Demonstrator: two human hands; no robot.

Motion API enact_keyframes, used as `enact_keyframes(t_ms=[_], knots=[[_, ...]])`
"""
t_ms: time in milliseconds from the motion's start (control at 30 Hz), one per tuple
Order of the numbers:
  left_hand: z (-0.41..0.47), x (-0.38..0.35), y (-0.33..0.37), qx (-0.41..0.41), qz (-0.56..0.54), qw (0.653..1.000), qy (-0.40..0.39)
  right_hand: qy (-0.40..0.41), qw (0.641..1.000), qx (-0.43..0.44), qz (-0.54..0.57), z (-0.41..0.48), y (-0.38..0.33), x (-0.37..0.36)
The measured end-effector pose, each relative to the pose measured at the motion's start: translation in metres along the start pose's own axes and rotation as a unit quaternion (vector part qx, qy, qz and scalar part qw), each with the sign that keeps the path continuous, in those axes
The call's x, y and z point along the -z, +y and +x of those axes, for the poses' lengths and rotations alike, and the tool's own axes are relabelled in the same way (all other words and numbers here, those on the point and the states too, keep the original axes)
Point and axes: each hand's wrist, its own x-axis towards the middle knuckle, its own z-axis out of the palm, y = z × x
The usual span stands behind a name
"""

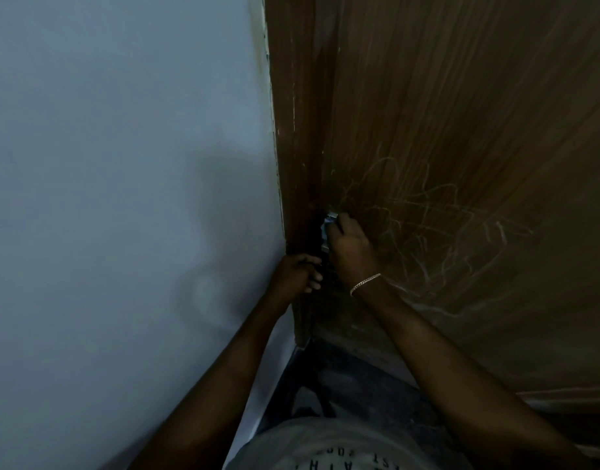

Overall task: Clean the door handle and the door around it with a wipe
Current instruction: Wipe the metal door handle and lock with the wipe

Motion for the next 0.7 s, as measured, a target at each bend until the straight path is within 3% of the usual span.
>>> enact_keyframes(t_ms=[67,233,433,567,700], knots=[[0.0,-0.002,0.001,-0.002,0.006,1.0,-0.003,-0.024,0.999,-0.008,-0.026,-0.005,0.001,-0.007],[0.001,-0.001,-0.001,-0.014,0.027,0.999,0.013,0.075,0.997,-0.027,-0.012,-0.005,0.015,-0.005],[0.001,-0.006,0.0,-0.03,0.05,0.998,0.002,0.015,0.999,0.001,-0.036,-0.001,0.004,-0.009],[0.0,-0.002,0.001,-0.035,0.044,0.998,0.013,0.071,0.997,-0.004,-0.016,0.003,0.011,-0.004],[-0.001,-0.002,0.003,-0.034,0.042,0.998,0.016,0.057,0.997,0.026,-0.033,0.012,-0.006,-0.008]])
